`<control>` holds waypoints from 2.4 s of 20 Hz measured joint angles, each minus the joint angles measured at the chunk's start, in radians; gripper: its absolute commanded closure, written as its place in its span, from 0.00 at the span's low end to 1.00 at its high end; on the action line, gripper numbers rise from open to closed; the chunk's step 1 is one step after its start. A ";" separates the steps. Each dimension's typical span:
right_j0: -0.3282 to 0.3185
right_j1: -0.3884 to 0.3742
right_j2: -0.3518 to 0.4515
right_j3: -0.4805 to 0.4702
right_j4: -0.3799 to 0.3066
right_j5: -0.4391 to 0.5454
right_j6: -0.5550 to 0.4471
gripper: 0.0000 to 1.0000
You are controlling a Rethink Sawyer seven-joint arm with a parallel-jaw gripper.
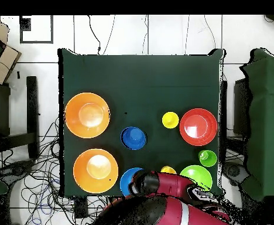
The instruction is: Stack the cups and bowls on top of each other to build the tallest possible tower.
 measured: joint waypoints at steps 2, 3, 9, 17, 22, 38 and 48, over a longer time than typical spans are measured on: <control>-0.011 -0.003 0.002 0.007 -0.002 0.000 0.000 0.00; -0.016 -0.005 0.002 0.010 -0.003 0.000 0.000 0.00; -0.069 -0.021 0.002 0.043 -0.013 0.000 0.000 0.00; -0.079 -0.026 0.002 0.050 -0.025 0.000 0.000 0.00; -0.079 -0.025 0.002 0.050 -0.029 0.000 0.000 0.00; -0.071 -0.025 0.002 0.050 -0.029 0.000 0.000 0.00; -0.071 -0.025 0.002 0.049 -0.030 0.000 0.000 0.00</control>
